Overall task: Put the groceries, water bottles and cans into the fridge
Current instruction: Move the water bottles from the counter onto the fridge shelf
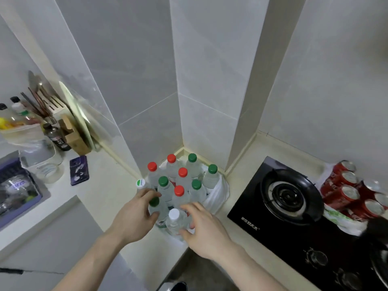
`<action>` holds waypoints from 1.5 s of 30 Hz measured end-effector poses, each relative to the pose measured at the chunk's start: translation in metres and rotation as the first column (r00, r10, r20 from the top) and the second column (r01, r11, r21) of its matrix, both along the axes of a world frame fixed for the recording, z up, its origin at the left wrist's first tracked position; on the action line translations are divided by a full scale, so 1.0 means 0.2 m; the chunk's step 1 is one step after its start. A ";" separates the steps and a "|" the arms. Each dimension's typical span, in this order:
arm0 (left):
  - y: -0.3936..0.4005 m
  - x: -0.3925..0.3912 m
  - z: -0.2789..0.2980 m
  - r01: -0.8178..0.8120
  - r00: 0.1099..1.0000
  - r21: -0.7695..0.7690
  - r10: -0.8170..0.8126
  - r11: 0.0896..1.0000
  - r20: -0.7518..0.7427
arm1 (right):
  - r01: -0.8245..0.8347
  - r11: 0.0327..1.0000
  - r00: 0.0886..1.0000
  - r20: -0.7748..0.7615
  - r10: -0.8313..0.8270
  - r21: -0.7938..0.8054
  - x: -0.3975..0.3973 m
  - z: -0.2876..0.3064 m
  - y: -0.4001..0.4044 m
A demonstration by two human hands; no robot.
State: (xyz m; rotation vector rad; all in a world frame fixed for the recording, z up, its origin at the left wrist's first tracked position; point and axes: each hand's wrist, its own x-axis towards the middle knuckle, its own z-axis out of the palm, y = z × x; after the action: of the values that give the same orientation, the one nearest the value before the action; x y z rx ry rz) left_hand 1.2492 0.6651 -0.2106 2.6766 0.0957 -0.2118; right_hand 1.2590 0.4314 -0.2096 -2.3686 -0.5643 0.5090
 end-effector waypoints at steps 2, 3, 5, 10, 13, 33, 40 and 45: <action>0.07 0.07 -0.03 0.081 0.997 -0.022 -0.081 0.996 -0.017 | 0.085 0.996 0.996 -0.038 -0.085 0.001 0.00 -0.05 0.08; 0.12 0.10 -0.05 0.131 0.991 -0.042 -0.132 0.990 -0.023 | 0.139 0.990 0.989 -0.053 -0.139 -0.001 -0.01 -0.08 0.13; 0.15 0.13 -0.08 0.182 0.983 -0.077 -0.183 0.980 -0.003 | 0.212 0.977 0.975 -0.064 -0.212 -0.008 -0.02 -0.11 0.16; 0.22 0.17 -0.16 0.225 0.974 -0.189 -0.219 0.956 0.048 | 0.410 0.912 0.911 -0.052 -0.410 -0.016 -0.06 -0.15 0.29; 0.23 0.16 -0.16 0.244 0.970 -0.226 -0.234 0.943 0.067 | 0.468 0.883 0.883 -0.013 -0.469 -0.030 -0.08 -0.16 0.33; -0.16 -0.19 0.58 0.581 0.807 -0.272 -0.498 0.767 0.318 | 0.813 0.442 0.493 -0.042 -0.869 0.379 -0.85 0.30 -0.10; -0.76 -0.44 0.63 0.747 0.664 -0.337 -0.659 0.573 0.352 | 0.877 0.232 0.248 0.016 -0.969 0.422 -1.37 0.42 -0.51; -1.25 -0.71 0.63 0.847 0.518 -0.354 -0.764 0.396 0.385 | 0.899 0.066 0.047 0.056 -0.997 0.434 -1.82 0.46 -0.81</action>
State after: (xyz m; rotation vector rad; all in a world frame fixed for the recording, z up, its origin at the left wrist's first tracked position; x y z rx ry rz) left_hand 1.1070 0.4153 -0.0847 1.9473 -1.2097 -0.2630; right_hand 0.8953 0.2690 -0.1176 -1.9079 0.9079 -0.6534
